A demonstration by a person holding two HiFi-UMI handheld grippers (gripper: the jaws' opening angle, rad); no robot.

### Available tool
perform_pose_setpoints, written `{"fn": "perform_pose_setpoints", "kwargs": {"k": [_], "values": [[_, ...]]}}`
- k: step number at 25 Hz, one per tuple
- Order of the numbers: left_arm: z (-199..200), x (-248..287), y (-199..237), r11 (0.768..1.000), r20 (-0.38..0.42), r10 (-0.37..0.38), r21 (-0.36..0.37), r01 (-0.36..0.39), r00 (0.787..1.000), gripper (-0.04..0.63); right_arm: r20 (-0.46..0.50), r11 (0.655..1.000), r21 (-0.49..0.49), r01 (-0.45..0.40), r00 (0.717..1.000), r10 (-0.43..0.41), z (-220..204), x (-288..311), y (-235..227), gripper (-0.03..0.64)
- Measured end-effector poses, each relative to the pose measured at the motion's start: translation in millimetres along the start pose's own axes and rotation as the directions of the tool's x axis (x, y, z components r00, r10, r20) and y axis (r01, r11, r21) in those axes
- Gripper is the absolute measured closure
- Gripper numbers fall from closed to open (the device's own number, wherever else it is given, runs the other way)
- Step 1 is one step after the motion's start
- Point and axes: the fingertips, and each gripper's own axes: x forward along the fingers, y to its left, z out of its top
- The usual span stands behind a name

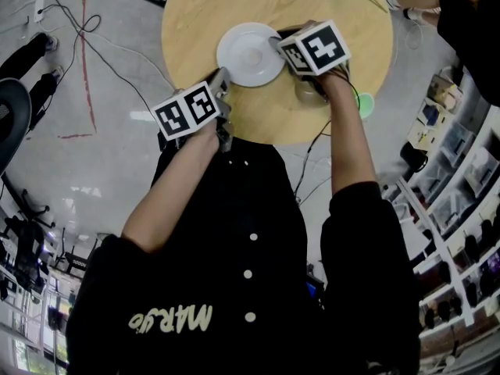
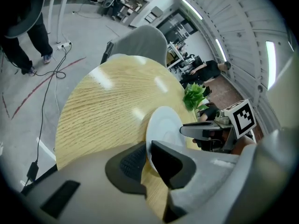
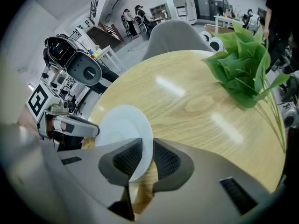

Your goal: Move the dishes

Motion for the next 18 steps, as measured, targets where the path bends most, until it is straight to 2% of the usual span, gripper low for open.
{"fn": "perform_pose_setpoints", "kwargs": {"k": [10, 18], "values": [[-0.3, -12.4, -7.8, 0.999, -0.016, -0.046, -0.022, 0.046, 0.999, 0.565, -0.019, 1.0, 0.0, -0.011, 1.0, 0.011, 4.4, -12.8, 7.1, 0.554], [11.4, -39.1, -11.9, 0.998, 0.01, -0.06, -0.023, 0.06, 0.998, 0.565, -0.012, 0.999, -0.021, -0.044, 0.999, 0.044, 21.5, -27.7, 26.4, 0.557]]}}
